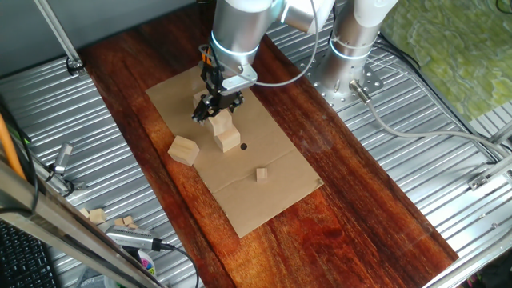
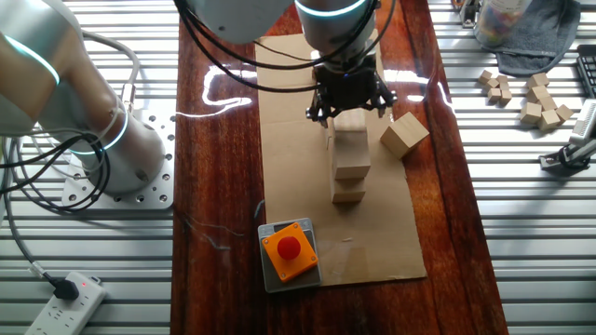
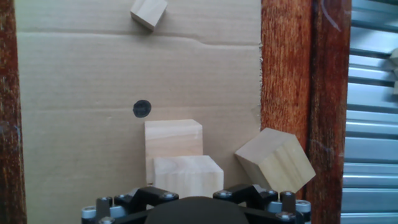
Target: Stack the blocks into a pyramid shape
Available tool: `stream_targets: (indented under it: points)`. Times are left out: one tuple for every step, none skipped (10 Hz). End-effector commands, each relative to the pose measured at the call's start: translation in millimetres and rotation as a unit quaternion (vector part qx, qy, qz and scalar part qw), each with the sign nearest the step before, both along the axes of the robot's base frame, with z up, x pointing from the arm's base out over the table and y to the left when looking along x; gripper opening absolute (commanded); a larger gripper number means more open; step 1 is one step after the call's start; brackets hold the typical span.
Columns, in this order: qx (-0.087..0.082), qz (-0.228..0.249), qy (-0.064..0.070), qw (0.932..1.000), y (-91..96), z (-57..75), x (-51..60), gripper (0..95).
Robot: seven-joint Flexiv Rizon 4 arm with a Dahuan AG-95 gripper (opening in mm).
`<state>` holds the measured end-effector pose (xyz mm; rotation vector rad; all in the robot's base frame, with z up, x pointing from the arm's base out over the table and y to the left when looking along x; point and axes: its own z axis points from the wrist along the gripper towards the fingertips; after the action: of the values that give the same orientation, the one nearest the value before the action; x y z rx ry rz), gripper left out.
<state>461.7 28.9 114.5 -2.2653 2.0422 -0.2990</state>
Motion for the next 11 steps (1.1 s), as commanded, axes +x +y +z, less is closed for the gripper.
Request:
stream_targets:
  points:
    - [0.001, 0.001, 0.004, 1.0000, 0.8, 3.8, -3.4, 95.0]
    - [0.002, -0.001, 0.007, 1.0000, 1.7, 6.2, -5.0, 95.0]
    - [0.003, -0.005, 0.009, 0.9999, 2.1, 7.6, -5.8, 95.0]
    - [0.004, -0.009, 0.014, 0.9999, 2.3, 9.5, -6.3, 76.0]
    - [0.006, -0.013, 0.022, 0.9996, 1.3, 12.8, -5.6, 76.0]
    - [0.006, -0.019, 0.028, 0.9994, 0.1, 14.5, -4.9, 76.0]
    - [0.010, -0.031, 0.034, 0.9989, -1.7, 17.2, -3.7, 76.0]
    - [0.012, -0.043, 0.038, 0.9983, -3.1, 22.4, -0.8, 57.0]
    - [0.011, -0.054, 0.041, 0.9977, -4.5, 29.7, 3.8, 57.0]
    - [0.006, -0.063, 0.043, 0.9971, -5.4, 36.4, 8.9, 19.0]
    - [0.007, -0.078, 0.045, 0.9959, -8.4, 41.5, 15.9, 0.0]
